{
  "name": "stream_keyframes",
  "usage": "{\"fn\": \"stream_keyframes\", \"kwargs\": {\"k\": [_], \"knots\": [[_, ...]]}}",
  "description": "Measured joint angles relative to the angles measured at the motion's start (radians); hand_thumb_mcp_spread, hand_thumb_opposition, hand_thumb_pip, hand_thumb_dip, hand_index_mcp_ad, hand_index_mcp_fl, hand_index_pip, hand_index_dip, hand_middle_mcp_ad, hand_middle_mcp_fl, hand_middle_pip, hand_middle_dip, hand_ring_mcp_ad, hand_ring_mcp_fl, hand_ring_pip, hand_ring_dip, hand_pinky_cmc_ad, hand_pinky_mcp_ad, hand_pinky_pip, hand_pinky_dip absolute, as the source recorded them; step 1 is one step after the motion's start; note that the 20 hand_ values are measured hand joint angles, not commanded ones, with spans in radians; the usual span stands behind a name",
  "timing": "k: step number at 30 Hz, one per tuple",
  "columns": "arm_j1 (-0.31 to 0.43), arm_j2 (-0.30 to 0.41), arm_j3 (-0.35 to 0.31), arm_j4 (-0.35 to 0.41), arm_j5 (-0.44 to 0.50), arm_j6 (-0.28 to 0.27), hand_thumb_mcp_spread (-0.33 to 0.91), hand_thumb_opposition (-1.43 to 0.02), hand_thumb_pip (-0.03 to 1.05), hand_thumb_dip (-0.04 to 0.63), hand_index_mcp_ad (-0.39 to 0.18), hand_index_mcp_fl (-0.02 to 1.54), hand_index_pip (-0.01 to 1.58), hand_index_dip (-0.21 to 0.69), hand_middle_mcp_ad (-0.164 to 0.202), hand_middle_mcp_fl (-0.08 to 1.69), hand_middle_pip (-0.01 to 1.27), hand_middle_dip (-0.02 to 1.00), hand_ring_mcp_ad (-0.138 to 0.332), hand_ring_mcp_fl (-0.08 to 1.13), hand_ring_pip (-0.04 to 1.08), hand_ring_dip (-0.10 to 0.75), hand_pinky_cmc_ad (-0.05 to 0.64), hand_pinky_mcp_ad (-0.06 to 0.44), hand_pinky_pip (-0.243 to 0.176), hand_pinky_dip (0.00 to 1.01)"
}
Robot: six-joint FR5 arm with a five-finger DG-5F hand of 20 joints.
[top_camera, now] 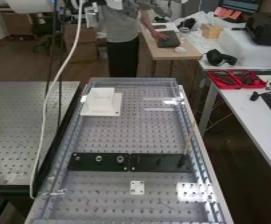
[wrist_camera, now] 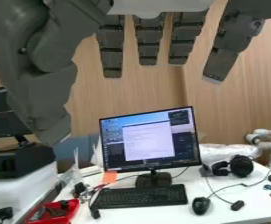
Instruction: Grab the paper clip and place it in the clear container
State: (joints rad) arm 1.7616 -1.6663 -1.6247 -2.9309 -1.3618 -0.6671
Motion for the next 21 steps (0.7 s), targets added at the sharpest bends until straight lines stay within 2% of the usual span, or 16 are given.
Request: {"fn": "stream_keyframes", "kwargs": {"k": [2, 21], "knots": [[-0.003, 0.005, -0.004, 0.001, 0.001, -0.006, 0.27, -0.79, 0.59, 0.251, -0.099, 0.23, 0.15, 0.098, 0.073, 0.01, 0.12, 0.17, 0.122, 0.00, 0.14, 0.077, 0.367, 0.293, -0.108, 0.62], [-0.022, 0.027, 0.001, -0.044, 0.003, -0.032, 0.27, -0.79, 0.59, 0.251, -0.099, 0.23, 0.12, 0.113, 0.073, 0.01, 0.13, 0.17, 0.122, 0.00, 0.14, 0.077, 0.363, 0.290, -0.108, 0.62]]}}
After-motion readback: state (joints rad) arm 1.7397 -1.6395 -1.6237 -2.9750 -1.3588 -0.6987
